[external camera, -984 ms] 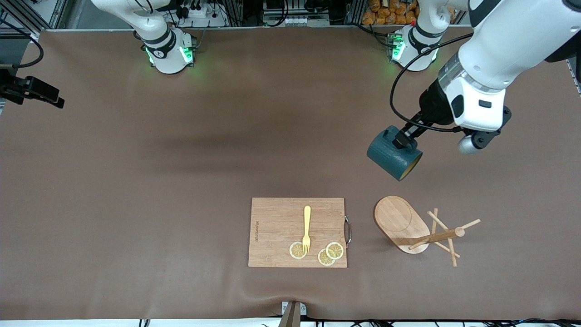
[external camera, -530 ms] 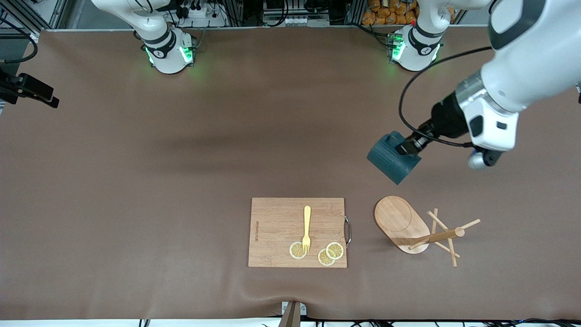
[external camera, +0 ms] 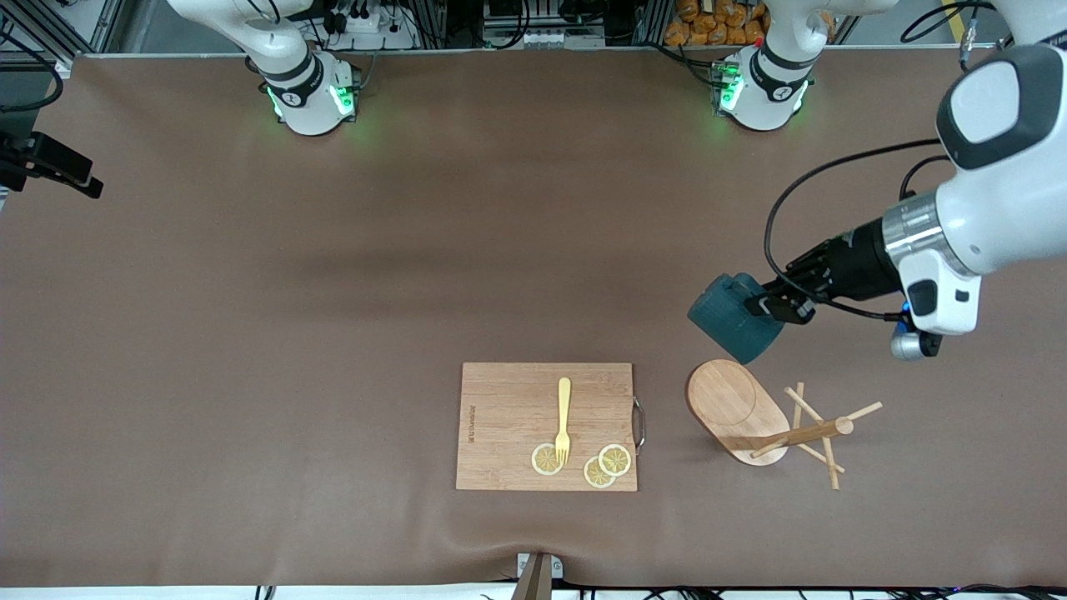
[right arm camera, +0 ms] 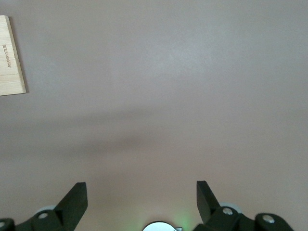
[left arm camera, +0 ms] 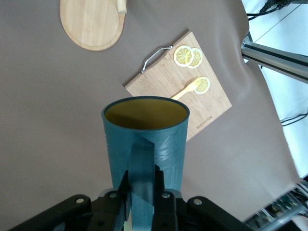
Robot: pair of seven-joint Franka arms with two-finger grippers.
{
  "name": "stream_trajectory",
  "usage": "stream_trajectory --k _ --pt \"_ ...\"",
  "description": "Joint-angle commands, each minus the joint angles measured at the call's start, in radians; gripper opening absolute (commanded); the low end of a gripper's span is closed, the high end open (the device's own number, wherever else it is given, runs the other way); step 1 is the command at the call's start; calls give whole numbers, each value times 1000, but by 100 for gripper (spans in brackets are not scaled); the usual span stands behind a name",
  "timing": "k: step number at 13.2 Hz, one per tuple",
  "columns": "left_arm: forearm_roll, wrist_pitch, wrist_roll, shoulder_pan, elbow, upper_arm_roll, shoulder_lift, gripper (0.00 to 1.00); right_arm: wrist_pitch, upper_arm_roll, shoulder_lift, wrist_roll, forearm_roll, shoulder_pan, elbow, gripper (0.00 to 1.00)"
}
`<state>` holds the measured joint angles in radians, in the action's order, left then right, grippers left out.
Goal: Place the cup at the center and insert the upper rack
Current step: 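Lower the mug onto a peg of the wooden mug tree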
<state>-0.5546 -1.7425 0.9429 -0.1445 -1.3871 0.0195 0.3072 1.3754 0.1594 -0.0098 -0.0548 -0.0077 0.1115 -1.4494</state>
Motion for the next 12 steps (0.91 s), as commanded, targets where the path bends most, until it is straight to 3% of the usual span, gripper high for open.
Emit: stream_trajectory --k 1,7,12 --pt "-83 -6 -64 42 6 7 29 0 -4 2 -2 -5 -12 26 12 100" --pt "-178 -9 -87 109 6 5 82 0 -1 3 -1 -8 -25 66 12 100" --pt "-189 -9 -95 134 6 5 119 0 8 2 2 -7 -21 70 12 100"
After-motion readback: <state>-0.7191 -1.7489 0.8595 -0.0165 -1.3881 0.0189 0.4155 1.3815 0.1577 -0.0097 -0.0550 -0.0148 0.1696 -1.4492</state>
